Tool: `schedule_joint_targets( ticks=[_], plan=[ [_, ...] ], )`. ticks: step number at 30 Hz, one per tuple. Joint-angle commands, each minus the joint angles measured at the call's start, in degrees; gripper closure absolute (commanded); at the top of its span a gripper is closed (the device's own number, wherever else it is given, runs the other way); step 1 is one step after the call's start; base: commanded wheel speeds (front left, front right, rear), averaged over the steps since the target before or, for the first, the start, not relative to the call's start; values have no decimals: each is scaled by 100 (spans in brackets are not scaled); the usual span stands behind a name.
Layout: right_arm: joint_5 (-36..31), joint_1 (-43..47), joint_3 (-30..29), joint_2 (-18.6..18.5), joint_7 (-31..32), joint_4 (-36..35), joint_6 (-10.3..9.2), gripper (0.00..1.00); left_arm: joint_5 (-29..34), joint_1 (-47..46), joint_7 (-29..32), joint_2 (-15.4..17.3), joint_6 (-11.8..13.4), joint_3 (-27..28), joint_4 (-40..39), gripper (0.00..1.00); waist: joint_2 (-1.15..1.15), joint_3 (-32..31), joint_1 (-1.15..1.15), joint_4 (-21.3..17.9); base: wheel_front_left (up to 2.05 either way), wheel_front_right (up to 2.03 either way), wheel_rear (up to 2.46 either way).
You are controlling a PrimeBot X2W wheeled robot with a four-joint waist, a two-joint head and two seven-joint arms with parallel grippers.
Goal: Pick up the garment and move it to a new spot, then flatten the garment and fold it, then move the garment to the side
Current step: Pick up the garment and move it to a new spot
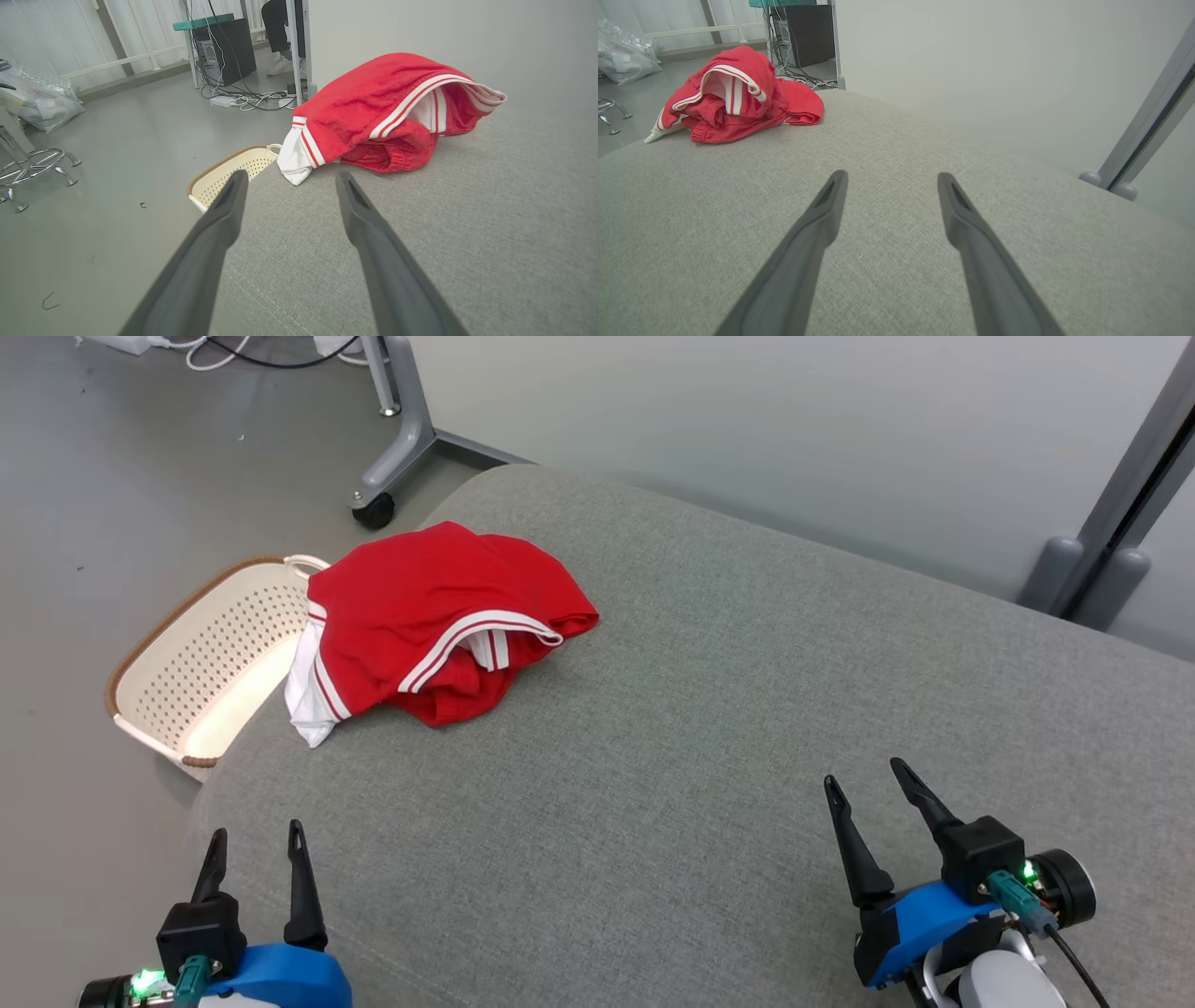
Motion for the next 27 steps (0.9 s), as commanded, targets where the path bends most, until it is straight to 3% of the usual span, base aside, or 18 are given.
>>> schedule_joint_targets(
  ticks=[1, 7, 16, 27],
  plan=[
    [-45, -98, 29, -73, -23, -25, 1, 0, -3, -61, -28, -30, -31, 43, -46, 0, 0, 137, 0, 78, 0, 0, 0],
    [-51, -230, 167, -278, -23, -91, 1, 0, -138, -349, -28, -106, -53, 44, -70, 0, 0, 467, 0, -17, 0, 0, 0],
    [141, -668, 597, -711, -23, -313, 1, 0, -310, -1296, -23, -147, -298, 320, 261, 0, 0, 1324, 0, -540, 0, 0, 0],
    [290, -1041, 757, -990, -12, -492, 0, 0, -124, -2413, -23, 242, -241, 658, 1226, 0, 0, 2071, 0, -1171, 0, 0, 0]
  ],
)
